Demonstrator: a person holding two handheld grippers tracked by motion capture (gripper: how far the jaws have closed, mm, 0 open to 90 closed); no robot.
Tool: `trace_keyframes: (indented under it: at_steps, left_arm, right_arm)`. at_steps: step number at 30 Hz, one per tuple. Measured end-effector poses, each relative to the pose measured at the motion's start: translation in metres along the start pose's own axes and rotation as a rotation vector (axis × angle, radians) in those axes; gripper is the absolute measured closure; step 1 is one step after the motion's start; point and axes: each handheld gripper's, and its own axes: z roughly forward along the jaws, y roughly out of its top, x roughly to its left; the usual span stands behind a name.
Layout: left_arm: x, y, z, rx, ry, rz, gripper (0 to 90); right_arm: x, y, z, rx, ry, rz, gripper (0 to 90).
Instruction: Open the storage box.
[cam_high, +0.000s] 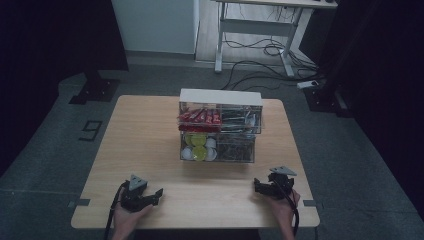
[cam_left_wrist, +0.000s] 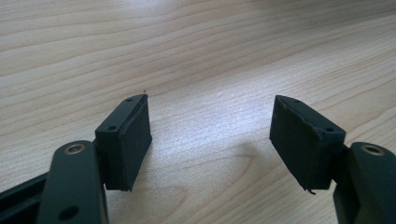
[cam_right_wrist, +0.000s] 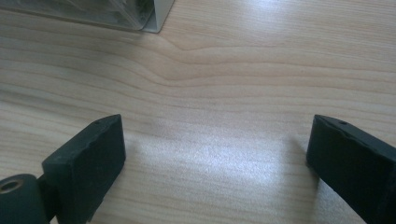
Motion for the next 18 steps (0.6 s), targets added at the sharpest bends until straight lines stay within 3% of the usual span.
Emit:
trace_keyframes:
  at_steps: [13, 18]
  left_arm:
    - [0.0, -0.0004, 0.0006, -0.002, -0.004, -0.005, 29.3]
    - [0.0012, -0.0005, -0.0001, 0.0, -0.005, -0.003, 29.3]
  right_arm:
    - [-0.0005, -0.0044, -0.0057, -0.025, -0.022, 0.015, 14.9]
    - [-0.0012, -0.0056, -0.008, -0.04, -0.02, 0.014, 24.6]
